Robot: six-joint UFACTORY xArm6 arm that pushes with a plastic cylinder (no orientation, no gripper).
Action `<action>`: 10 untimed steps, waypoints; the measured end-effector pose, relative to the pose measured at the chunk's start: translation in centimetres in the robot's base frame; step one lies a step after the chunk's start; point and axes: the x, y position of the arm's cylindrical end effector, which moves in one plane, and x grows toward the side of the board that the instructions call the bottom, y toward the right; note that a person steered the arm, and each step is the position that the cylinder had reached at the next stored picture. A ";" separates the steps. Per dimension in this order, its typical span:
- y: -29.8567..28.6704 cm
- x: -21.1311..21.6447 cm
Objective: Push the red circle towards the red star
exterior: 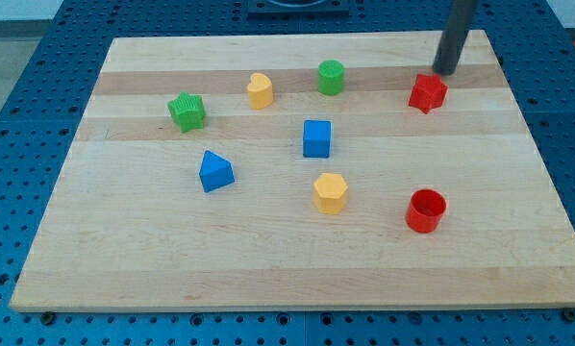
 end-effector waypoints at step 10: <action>10.3 31.4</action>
